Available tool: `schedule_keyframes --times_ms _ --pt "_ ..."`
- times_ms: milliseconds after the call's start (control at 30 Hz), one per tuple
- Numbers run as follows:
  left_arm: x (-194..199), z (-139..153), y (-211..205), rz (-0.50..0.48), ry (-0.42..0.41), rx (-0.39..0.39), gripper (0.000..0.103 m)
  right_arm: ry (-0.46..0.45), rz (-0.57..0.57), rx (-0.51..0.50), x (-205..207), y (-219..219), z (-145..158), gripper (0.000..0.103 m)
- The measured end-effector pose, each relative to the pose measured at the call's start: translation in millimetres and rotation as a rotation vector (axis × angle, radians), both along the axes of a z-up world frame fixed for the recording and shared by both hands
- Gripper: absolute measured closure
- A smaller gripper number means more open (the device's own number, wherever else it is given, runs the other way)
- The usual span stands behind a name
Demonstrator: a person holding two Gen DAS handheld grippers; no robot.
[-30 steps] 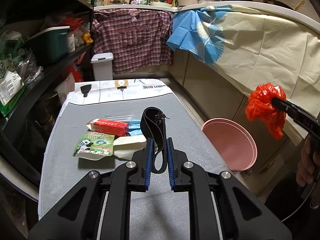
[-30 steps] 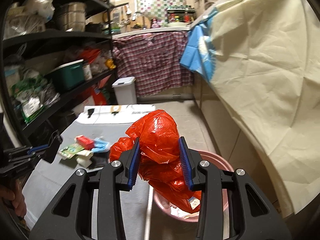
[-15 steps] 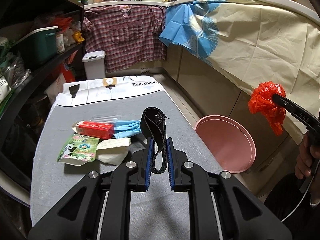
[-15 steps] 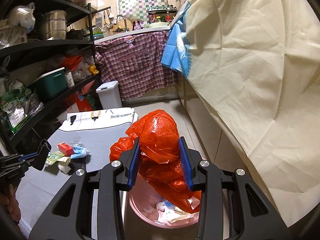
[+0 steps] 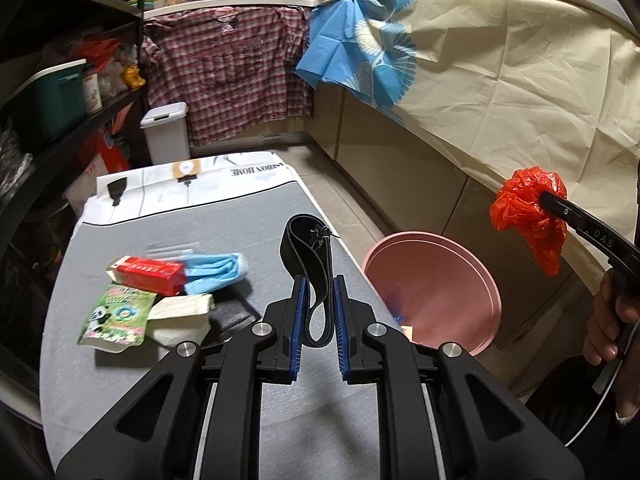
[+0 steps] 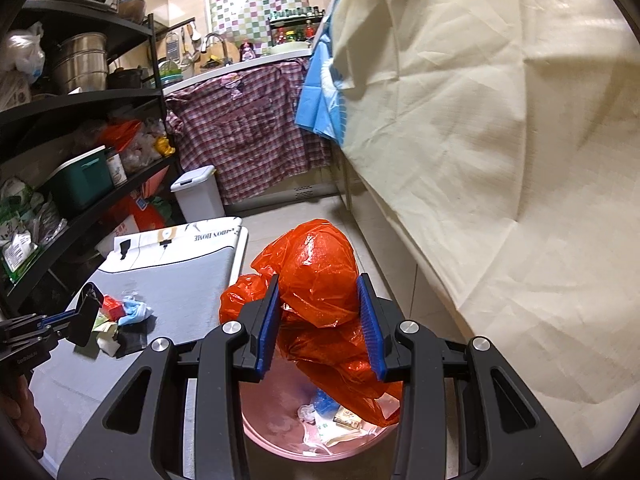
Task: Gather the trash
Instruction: 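Carry the red bag and black strap in both tools over the pink bin, then open both tools to drop the red bag and black strap into the bin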
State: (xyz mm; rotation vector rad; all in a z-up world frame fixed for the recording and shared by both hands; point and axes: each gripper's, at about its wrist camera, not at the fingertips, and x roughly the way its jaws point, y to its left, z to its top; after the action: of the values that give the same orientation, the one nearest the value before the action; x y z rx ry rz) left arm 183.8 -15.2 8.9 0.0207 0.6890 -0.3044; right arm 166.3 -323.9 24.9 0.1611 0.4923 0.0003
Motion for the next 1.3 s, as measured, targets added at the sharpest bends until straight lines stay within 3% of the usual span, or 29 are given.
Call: schedule_keyframes --times_ms 700,1300 --pt "24 4 -66 -0.088 -0.019 -0.024 0.089 0.035 -0.057 -0.002 13 -7 -12 0.065" --pt "36 -1 -99 -0.155 -0.01 -0.039 0.089 0.059 -0.076 -0.041 20 -5 -19 0.065"
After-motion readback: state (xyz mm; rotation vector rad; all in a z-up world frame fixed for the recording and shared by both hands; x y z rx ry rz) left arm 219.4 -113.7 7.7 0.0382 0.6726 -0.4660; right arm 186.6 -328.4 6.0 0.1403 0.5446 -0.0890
